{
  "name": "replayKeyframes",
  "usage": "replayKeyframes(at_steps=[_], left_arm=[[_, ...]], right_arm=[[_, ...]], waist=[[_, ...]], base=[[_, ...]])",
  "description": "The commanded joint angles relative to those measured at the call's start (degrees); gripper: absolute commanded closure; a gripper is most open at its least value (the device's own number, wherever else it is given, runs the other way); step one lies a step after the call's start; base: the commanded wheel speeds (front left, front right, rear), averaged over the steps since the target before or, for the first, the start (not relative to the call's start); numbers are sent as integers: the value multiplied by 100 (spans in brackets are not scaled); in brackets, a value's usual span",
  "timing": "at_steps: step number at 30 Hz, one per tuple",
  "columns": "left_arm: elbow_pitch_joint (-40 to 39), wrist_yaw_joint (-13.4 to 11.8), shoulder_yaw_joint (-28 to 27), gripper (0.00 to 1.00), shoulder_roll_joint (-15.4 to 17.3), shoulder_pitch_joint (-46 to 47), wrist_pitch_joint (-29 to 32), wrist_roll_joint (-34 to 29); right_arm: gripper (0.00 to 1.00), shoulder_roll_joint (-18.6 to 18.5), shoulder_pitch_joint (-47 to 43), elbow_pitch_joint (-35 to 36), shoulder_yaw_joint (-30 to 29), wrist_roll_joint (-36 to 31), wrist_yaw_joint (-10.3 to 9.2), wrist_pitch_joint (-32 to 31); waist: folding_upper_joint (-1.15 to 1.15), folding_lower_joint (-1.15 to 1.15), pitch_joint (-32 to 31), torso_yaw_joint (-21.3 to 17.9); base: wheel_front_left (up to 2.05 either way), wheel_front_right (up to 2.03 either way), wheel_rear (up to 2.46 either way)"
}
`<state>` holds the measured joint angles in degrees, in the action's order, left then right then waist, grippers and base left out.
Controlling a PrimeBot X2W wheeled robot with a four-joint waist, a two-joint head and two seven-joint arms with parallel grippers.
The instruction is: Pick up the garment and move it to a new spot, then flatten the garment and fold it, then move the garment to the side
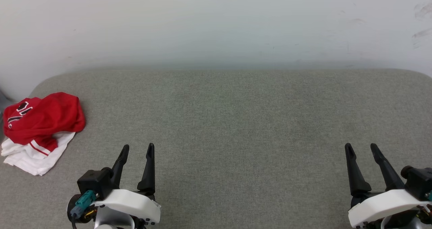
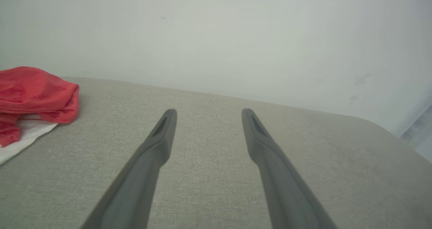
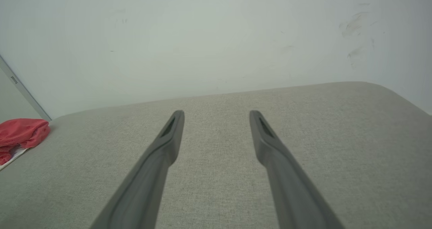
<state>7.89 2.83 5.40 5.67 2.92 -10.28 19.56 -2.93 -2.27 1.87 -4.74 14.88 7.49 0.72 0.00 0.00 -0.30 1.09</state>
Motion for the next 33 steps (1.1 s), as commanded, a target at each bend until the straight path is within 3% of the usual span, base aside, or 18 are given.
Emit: replayKeyframes(at_steps=[1, 10, 17, 33], left_arm=[[-17, -31, 19, 0, 43, 55, -48, -127], [85, -67, 13, 0, 25, 74, -172, -458], [176, 57, -54, 0, -27, 121, -261, -600], [233, 301, -447, 0, -119, 326, -431, -1016]], right_arm=[[0, 6, -14, 86, -6, -128, 1, -7], [0, 7, -100, 179, -48, -499, 0, -13], [0, 7, -181, 272, -44, -695, 0, 42], [0, 7, -143, 528, 326, -1359, -1, 143]], waist=[[0, 0, 0, -1], [0, 0, -3, 34], [0, 0, 13, 234], [0, 0, 159, 1531]], base=[[0, 0, 0], [0, 0, 0], [0, 0, 0], [0, 0, 0]])
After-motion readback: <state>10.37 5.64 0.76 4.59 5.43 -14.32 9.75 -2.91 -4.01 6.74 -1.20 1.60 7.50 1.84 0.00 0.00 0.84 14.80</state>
